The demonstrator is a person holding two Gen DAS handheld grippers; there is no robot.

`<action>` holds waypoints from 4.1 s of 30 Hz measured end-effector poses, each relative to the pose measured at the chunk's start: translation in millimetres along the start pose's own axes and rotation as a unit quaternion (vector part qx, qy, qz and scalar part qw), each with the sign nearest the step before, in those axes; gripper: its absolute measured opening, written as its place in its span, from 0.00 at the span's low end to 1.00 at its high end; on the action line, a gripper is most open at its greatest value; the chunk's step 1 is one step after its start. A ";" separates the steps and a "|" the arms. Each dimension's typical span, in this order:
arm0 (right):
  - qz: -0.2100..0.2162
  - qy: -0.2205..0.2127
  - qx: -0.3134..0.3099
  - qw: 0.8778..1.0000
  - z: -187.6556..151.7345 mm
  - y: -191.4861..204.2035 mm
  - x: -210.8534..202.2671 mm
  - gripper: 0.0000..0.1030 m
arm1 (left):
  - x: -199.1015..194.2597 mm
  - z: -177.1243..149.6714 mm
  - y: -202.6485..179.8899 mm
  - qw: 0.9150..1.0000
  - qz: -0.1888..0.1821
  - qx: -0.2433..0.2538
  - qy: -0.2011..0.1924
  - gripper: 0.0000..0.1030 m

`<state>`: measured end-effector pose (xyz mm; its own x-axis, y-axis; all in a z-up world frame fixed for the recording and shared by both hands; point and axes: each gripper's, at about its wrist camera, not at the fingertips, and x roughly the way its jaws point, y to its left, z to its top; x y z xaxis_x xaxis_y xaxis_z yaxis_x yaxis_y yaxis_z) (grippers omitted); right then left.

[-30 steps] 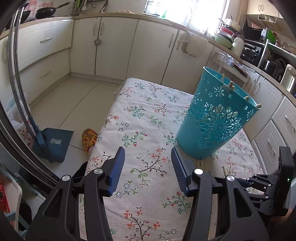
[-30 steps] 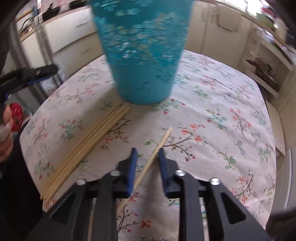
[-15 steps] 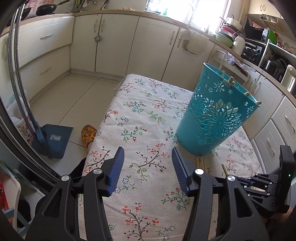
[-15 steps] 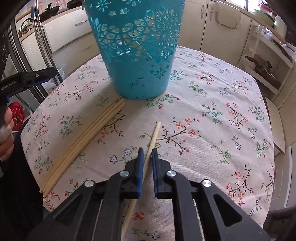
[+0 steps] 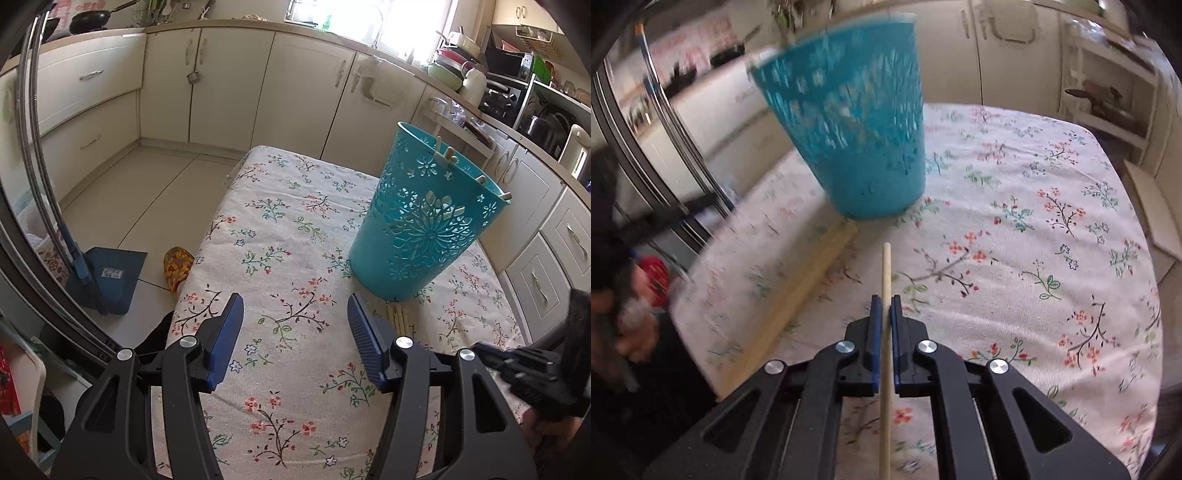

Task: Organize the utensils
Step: 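Lift the chopstick over the teal basket and open the right tool, then withdraw the open right tool back toward the table, then lower the left tool and grasp one chopstick from the bundle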

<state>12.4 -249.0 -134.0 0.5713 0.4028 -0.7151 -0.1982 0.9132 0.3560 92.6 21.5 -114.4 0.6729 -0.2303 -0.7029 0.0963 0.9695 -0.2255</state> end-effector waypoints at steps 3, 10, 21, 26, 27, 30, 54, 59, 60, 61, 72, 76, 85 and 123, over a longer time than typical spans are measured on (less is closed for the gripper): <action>0.045 -0.057 0.037 0.997 15.6 -4.3 -32.7 0.06 | 0.6 -2.2 4.6 1.000 0.002 -0.007 0.005 0.54; 0.105 -0.191 0.030 0.975 85.6 23.7 -88.4 0.06 | -2.9 -4.4 1.2 1.000 -0.002 -0.004 0.010 0.54; 0.044 -0.326 0.036 0.944 198.5 50.2 -45.8 0.06 | -15.3 -1.1 1.6 1.000 -0.015 -0.014 0.004 0.54; 0.018 -0.275 0.047 0.960 195.6 39.4 -1.8 0.07 | -13.9 0.9 10.8 1.000 -0.013 -0.028 0.005 0.55; 0.017 -0.269 0.045 0.962 190.4 38.5 0.5 0.07 | -12.5 1.1 12.7 0.999 -0.012 -0.031 0.007 0.55; 0.017 -0.254 0.034 0.966 178.0 38.4 -1.4 0.07 | -9.5 0.6 16.1 0.999 -0.010 -0.037 0.012 0.55; -0.039 -0.037 0.043 0.998 7.8 49.4 34.2 0.24 | -50.0 0.4 0.8 0.999 -0.009 -0.019 -0.025 0.61; -0.068 -0.002 0.034 0.997 6.1 56.1 66.4 0.20 | -51.5 -1.3 7.3 0.999 -0.006 -0.028 -0.024 0.62; -0.072 -0.004 0.032 0.997 6.3 56.1 67.5 0.20 | -50.8 -1.7 8.9 0.999 -0.005 -0.030 -0.023 0.62; -0.078 -0.003 0.028 0.997 8.1 57.8 69.0 0.19 | -50.0 -2.2 10.2 0.999 -0.005 -0.032 -0.021 0.62; -0.100 0.026 -0.049 0.993 5.1 53.5 61.8 0.12 | -19.8 -12.0 -11.8 0.999 -0.018 0.015 0.027 0.65; -0.113 0.023 -0.032 0.993 5.7 28.9 51.4 0.12 | 8.4 -17.0 -31.9 0.997 -0.020 0.050 0.058 0.65; -0.092 -0.006 -0.003 0.996 -0.1 9.2 43.7 0.13 | 60.2 -25.8 -64.2 0.989 -0.001 0.102 0.102 0.65; -0.080 -0.007 0.006 0.997 -2.4 7.3 41.5 0.15 | 77.1 -29.1 -102.1 0.977 0.006 0.185 0.106 0.25</action>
<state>32.7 -225.4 -162.5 0.6060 0.2518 -0.7545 -0.0940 0.9646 0.2464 113.3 -97.7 -165.2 0.5127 -0.1928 -0.8367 0.3745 0.9271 0.0159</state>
